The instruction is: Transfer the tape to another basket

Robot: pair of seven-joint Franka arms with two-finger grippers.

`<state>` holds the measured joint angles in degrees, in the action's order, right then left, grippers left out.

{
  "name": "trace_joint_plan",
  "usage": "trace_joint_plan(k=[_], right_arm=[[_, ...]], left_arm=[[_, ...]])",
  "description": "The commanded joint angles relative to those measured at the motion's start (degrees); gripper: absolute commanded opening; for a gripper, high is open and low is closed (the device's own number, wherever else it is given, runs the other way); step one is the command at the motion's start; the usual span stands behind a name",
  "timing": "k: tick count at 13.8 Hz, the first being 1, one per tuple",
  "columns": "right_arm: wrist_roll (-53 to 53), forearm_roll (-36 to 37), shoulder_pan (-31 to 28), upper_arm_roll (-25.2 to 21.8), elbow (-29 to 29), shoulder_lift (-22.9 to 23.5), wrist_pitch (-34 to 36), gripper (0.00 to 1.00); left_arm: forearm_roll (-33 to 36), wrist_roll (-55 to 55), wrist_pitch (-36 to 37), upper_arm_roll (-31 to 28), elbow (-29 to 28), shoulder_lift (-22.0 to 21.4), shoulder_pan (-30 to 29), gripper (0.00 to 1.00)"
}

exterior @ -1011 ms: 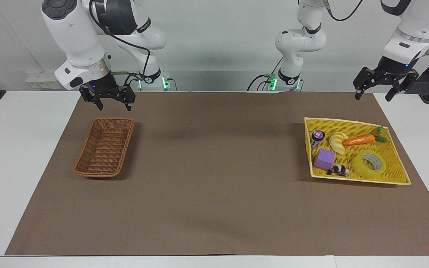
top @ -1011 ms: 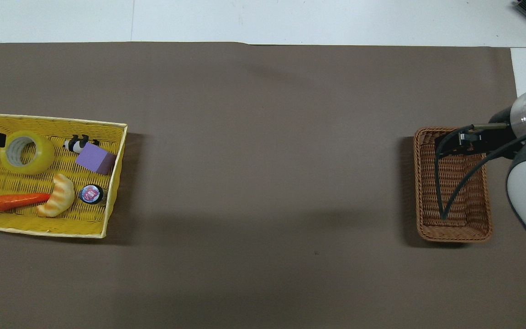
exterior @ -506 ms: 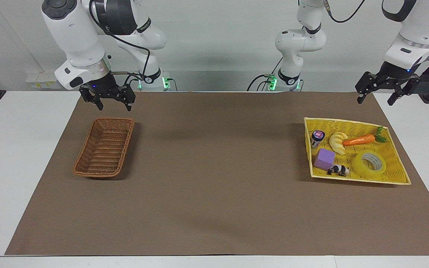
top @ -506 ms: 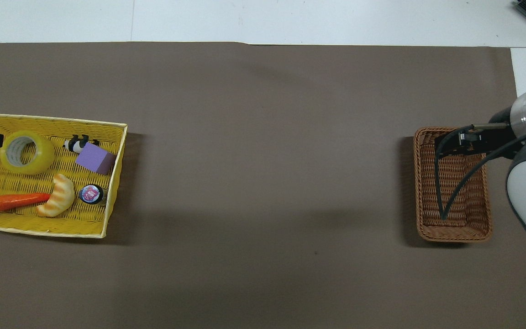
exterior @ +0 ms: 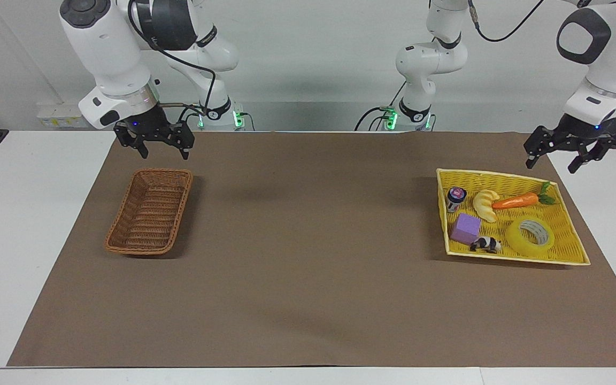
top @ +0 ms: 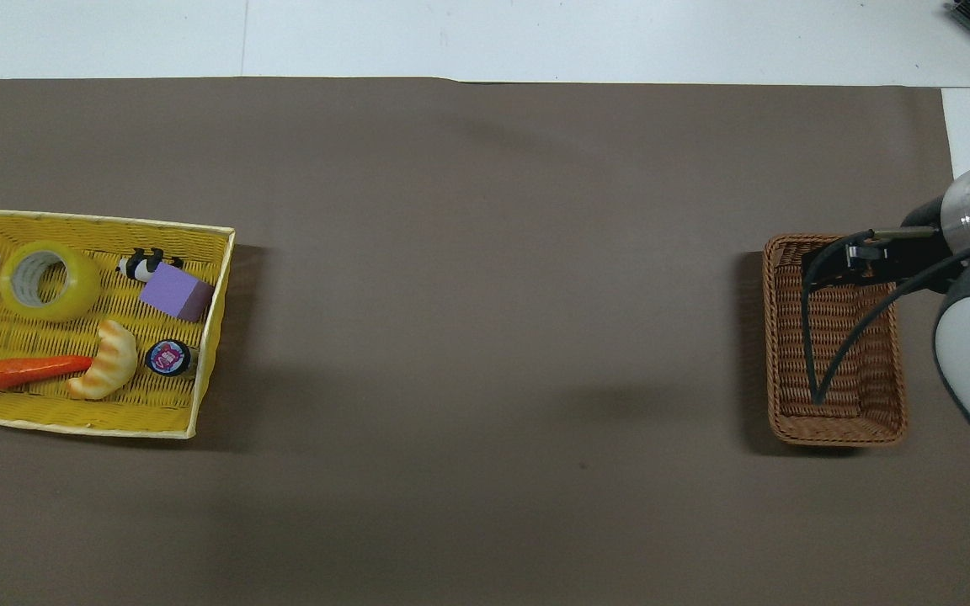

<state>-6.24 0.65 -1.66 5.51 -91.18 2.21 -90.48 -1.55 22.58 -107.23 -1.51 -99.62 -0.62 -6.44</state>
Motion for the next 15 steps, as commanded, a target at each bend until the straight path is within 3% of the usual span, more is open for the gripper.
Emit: trace_joint_plan(k=[1, 5, 9, 12, 15], right_arm=[[1.8, -0.7, -0.7, 0.4, 0.3, 0.1, 0.0, 1.0], [1.8, -0.7, -0.7, 0.4, 0.4, 0.1, 0.0, 1.0], [1.9, -0.7, -0.7, 0.4, 0.3, 0.1, 0.0, 1.0], [1.9, -0.7, -0.7, 0.4, 0.3, 0.1, 0.2, 1.0], [1.9, -0.7, -0.7, 0.4, 0.3, 0.1, 0.4, 1.0]], left_arm=[[-1.0, 3.8, -5.6, 0.3, -4.3, 0.4, -1.8, 1.0], [-2.0, 8.0, -13.5, 0.3, -5.3, 6.1, -4.5, 1.0], [-4.3, 11.7, -23.3, 0.3, -3.5, 15.0, -8.1, 1.0], [-5.2, 14.1, -24.3, 0.4, 2.0, 21.7, -10.6, 1.0], [-5.3, 14.2, -24.5, 0.4, 2.7, 23.7, -10.9, 1.0]])
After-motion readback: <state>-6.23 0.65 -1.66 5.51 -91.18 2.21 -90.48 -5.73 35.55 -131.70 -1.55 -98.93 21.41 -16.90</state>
